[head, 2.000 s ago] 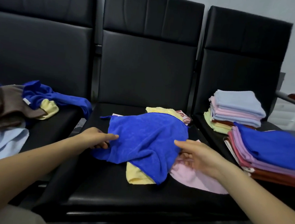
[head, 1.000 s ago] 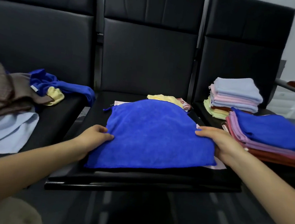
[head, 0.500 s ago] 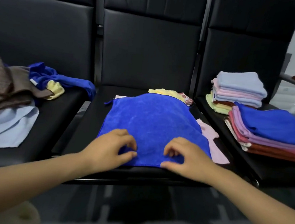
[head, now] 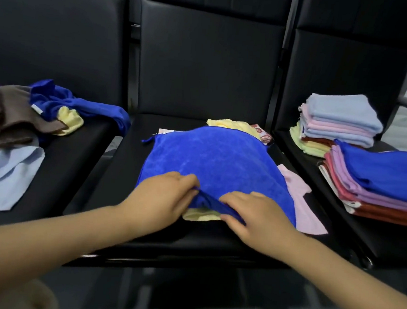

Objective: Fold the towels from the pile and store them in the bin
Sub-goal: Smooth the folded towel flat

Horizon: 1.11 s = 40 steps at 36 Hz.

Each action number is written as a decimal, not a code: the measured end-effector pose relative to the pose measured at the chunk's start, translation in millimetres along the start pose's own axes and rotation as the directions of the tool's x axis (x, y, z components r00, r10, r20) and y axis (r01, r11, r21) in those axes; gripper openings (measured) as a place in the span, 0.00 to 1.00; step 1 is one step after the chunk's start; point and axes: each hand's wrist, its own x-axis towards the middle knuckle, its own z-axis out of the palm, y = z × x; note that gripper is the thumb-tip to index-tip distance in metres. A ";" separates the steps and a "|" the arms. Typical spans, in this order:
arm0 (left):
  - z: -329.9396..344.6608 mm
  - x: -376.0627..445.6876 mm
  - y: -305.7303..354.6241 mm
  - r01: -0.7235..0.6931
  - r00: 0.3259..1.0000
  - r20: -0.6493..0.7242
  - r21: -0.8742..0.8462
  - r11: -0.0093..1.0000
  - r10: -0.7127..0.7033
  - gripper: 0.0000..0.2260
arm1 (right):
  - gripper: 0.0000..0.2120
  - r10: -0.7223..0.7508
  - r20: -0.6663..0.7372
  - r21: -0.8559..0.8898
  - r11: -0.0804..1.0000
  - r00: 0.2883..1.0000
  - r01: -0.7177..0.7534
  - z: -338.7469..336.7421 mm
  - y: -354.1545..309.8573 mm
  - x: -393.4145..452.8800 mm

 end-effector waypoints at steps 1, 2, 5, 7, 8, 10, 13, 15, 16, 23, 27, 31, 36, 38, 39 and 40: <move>-2.8 2.9 -3.5 0.009 1.000 -0.014 -0.001 1.000 -0.010 0.21 | 0.10 -0.023 0.000 -0.029 0.999 1.000 0.023 -3.0 5.2 2.3; -6.5 5.8 -7.8 -0.001 1.000 -0.025 0.018 1.000 0.002 0.21 | 0.12 -0.003 0.005 -0.016 1.000 1.000 0.003 -8.2 10.9 5.1; -16.9 14.0 -25.1 -0.073 0.997 -0.023 0.123 0.990 0.076 0.22 | 0.14 0.169 -0.022 0.052 0.984 0.985 -0.168 -29.4 29.0 10.9; -23.1 18.3 -36.7 -0.109 0.993 -0.029 0.182 0.977 0.116 0.20 | 0.09 0.237 -0.019 0.033 0.971 0.971 -0.236 -40.8 44.5 10.8; -26.7 19.6 -41.1 -0.116 0.991 -0.047 0.218 0.969 0.129 0.19 | 0.07 0.254 -0.010 0.020 0.967 0.967 -0.254 -45.6 51.1 10.6; -32.7 21.0 -49.4 -0.108 0.987 -0.090 0.270 0.957 0.136 0.19 | 0.07 0.299 -0.004 0.016 0.954 0.954 -0.299 -53.0 65.2 8.7; -39.8 21.5 -58.0 0.042 0.999 -0.033 0.174 0.984 -0.036 0.26 | 0.08 0.399 -0.030 0.183 0.904 0.916 -0.387 -68.5 76.8 4.1; -42.9 20.0 -63.3 0.173 0.985 0.017 0.045 0.984 -0.174 0.24 | 0.11 0.472 -0.024 0.344 0.832 0.882 -0.436 -78.7 80.7 -0.2; -44.4 18.4 -64.0 0.223 0.975 0.033 -0.042 0.974 -0.222 0.21 | 0.13 0.497 -0.015 0.406 0.796 0.868 -0.449 -82.4 81.6 -2.9; -43.2 10.9 -41.1 0.381 0.913 0.092 -0.542 0.749 -0.398 0.11 | 0.21 0.625 0.152 0.765 0.416 0.766 -0.491 -73.1 81.4 -14.4; -34.0 4.0 -34.8 0.434 0.898 0.183 -0.521 0.735 -0.401 0.11 | 0.15 0.621 0.241 0.699 0.422 0.746 -0.578 -67.5 73.0 -16.5; -33.2 -7.4 -39.3 0.429 0.902 0.269 -0.475 0.768 -0.338 0.14 | 0.16 0.603 0.355 0.606 0.433 0.714 -0.667 -67.4 71.4 -22.8; -31.0 -17.5 -40.4 0.404 0.885 0.418 -0.474 0.782 -0.204 0.14 | 0.13 0.509 0.525 0.582 0.370 0.682 -0.724 -67.5 66.3 -27.0; -32.8 -12.7 -45.0 0.381 0.889 0.413 -0.433 0.817 -0.196 0.15 | 0.13 0.550 0.465 0.616 0.362 0.694 -0.700 -65.3 68.7 -22.5; -34.4 -8.6 -48.6 0.368 0.895 0.401 -0.419 0.830 -0.195 0.17 | 0.13 0.585 0.411 0.650 0.350 0.699 -0.674 -63.8 71.8 -18.4; -36.2 -3.8 -52.5 0.360 0.901 0.385 -0.404 0.841 -0.201 0.19 | 0.12 0.618 0.356 0.683 0.340 0.701 -0.646 -63.8 74.0 -13.3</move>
